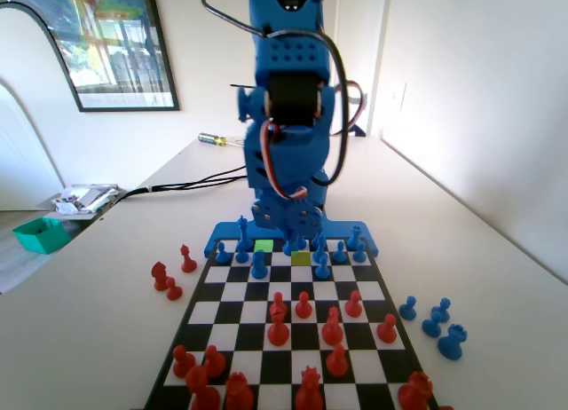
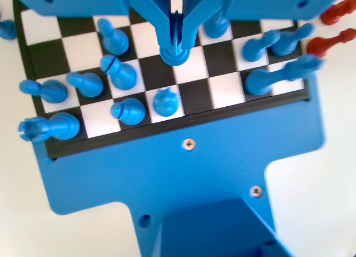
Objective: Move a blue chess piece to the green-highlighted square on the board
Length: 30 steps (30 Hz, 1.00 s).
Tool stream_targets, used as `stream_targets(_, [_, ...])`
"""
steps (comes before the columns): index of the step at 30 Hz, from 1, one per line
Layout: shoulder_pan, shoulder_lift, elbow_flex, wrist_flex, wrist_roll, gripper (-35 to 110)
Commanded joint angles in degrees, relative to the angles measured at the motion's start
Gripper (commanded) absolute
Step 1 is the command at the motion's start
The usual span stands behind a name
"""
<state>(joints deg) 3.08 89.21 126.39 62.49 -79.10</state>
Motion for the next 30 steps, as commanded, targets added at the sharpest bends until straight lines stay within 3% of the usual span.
stream_targets(1, [3.52, 5.71, -3.43, 4.39, -2.9, 1])
stream_targets(30, [15.03, 6.06, 9.4, -2.9, -11.43, 1])
